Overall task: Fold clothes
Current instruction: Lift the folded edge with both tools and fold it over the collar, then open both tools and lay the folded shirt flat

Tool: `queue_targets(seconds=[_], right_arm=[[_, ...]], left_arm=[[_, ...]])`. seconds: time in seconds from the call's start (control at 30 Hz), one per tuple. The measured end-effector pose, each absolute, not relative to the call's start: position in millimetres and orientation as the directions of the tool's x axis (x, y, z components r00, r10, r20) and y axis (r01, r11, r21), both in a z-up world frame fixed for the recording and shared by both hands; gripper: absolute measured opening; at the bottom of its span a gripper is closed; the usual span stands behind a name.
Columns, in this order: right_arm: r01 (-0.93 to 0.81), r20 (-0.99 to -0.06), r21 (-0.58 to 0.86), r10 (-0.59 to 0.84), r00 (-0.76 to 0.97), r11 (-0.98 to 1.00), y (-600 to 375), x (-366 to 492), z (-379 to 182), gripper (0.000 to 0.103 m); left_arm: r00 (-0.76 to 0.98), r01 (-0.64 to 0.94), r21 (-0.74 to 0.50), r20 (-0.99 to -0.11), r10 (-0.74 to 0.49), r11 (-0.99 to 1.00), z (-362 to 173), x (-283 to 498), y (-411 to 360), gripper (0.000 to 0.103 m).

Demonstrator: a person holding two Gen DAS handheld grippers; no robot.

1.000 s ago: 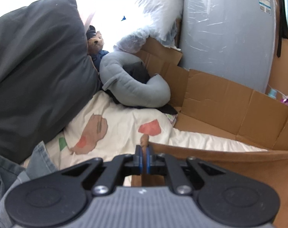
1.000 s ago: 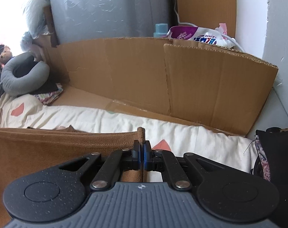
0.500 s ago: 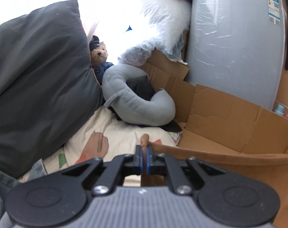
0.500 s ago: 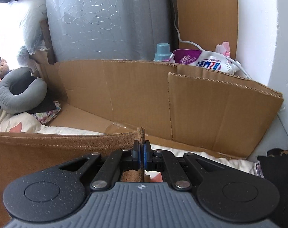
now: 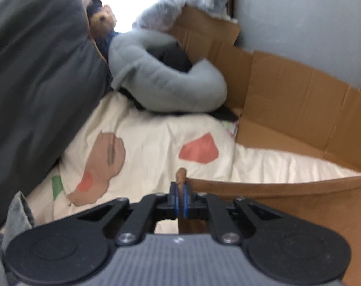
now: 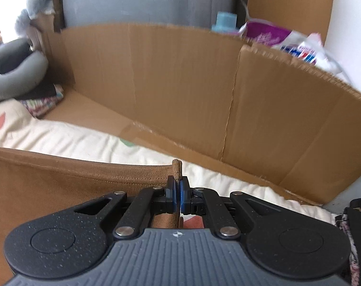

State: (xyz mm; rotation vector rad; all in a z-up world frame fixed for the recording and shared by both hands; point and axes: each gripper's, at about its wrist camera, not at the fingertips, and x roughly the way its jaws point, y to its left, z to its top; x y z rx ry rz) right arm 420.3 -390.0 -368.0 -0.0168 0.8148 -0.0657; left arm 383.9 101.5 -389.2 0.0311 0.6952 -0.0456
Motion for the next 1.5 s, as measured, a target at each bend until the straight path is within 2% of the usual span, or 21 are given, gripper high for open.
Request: queue_targets(seconds=[0.27,0.8,1.33,1.4,1.5], right_arm=[[0.026,-0.784,-0.110,-0.103,0.613,0.994,-379.8,439.4,-390.5,0.002],[0.051,-0.769,-0.143,-0.144,0.623,0.988,-378.0,450.5,-382.1,0.001],[0.065,-0.817,-0.137,-0.149,0.558,0.988,-380.7,483.2,-415.4,0.001],[0.081,-0.830,-0.112,-0.138,0.541,0.990,-385.2,485.2,-420.3,0.003],[0.108,-0.850,-0.071,-0.117,0.514,0.992,-392.7,488.1,-427.5,0.004]], left_arm=[[0.686,0.046,0.034,-0.728,-0.007,0.998,-412.4,408.0,98.9,0.004],[0.713,0.053,0.054,-0.701,0.000,0.997,-395.4,415.0,92.0,0.003],[0.649,0.060,0.118,-0.759,0.051,0.991,-428.2,443.8,81.1,0.004],[0.617,0.061,0.106,-0.786,0.046,0.993,-436.8,449.4,79.2,0.006],[0.610,0.009,0.063,-0.791,0.045,0.998,-435.3,448.1,85.1,0.016]])
